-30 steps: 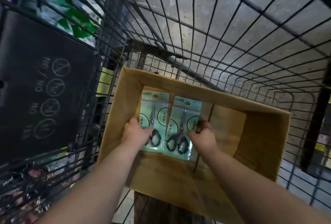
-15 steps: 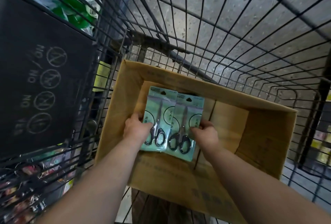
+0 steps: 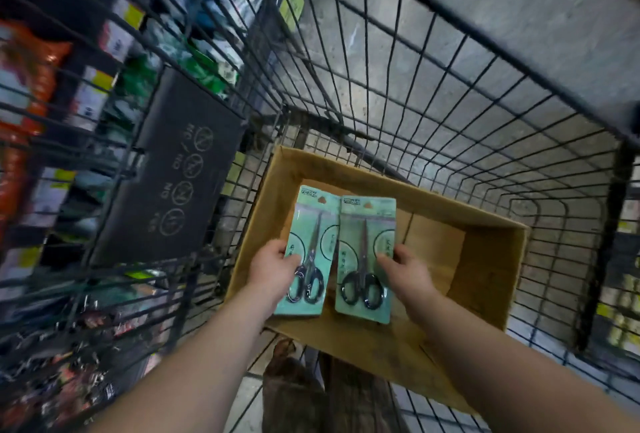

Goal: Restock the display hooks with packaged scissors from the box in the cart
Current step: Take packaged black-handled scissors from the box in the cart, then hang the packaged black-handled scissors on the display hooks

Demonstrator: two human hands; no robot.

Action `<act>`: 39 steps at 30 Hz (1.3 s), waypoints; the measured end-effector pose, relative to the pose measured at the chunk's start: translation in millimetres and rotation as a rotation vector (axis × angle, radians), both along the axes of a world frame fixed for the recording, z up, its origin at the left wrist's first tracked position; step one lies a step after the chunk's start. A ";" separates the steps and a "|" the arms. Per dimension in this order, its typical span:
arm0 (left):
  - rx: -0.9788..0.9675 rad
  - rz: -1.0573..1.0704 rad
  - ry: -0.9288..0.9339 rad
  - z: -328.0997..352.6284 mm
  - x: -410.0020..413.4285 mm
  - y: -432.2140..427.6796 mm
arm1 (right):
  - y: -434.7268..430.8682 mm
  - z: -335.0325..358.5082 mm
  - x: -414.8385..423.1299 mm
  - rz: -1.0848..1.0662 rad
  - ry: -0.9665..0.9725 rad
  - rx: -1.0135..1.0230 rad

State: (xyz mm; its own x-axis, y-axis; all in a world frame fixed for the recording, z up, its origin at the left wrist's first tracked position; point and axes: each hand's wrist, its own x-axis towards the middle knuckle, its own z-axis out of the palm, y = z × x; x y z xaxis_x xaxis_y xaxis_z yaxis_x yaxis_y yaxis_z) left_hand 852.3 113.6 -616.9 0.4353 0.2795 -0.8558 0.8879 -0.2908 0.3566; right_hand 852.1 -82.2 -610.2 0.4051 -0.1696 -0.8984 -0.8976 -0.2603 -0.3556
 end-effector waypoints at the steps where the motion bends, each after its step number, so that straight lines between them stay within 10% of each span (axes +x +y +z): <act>1: 0.002 0.014 -0.011 13.1 -0.2 2.8 | 0.4 12.3 2.0 0.007 -0.019 0.010; 23: 0.085 0.392 -0.451 256.9 -85.7 81.8 | 81.2 227.8 18.5 0.306 -0.401 0.264; 39: 0.228 1.109 -0.734 333.2 -449.0 153.9 | 242.6 319.0 -251.7 0.908 -0.630 0.443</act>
State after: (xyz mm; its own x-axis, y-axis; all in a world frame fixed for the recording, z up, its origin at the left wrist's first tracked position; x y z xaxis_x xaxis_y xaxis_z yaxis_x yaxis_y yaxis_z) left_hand 403.3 267.6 -283.7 0.2225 0.8835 -0.4123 0.3188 0.3337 0.8871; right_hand 600.4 160.5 -291.2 0.6078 0.6825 -0.4059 -0.0833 -0.4535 -0.8873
